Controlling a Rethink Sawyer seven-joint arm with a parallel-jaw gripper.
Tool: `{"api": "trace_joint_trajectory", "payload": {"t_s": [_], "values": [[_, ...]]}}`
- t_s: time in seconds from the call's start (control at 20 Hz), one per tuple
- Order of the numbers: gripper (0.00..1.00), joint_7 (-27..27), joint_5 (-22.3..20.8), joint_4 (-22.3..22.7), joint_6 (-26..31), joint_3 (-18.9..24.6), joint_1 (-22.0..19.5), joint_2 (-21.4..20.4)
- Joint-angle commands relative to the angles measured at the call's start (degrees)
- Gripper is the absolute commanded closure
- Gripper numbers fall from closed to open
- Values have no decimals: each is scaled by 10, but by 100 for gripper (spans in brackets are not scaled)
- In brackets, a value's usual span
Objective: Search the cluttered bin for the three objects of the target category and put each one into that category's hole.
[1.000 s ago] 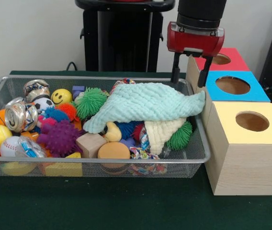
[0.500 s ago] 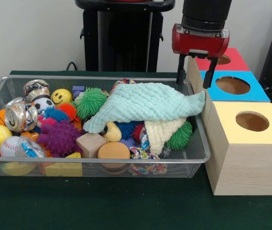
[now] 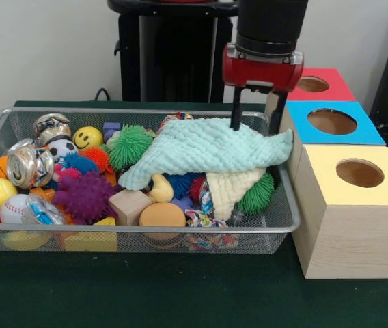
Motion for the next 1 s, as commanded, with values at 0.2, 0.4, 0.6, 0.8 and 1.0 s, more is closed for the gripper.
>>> {"api": "trace_joint_trajectory", "payload": {"t_s": [0.2,0.4,0.6,0.8,1.0], "values": [[0,-84,-72,-37,87,65,-70,19],[0,-88,-85,-39,94,72,-85,16],[0,-97,-92,-62,113,85,-100,24],[0,-107,-101,-76,127,98,-116,29],[0,-116,-110,-89,139,111,-130,35]]}}
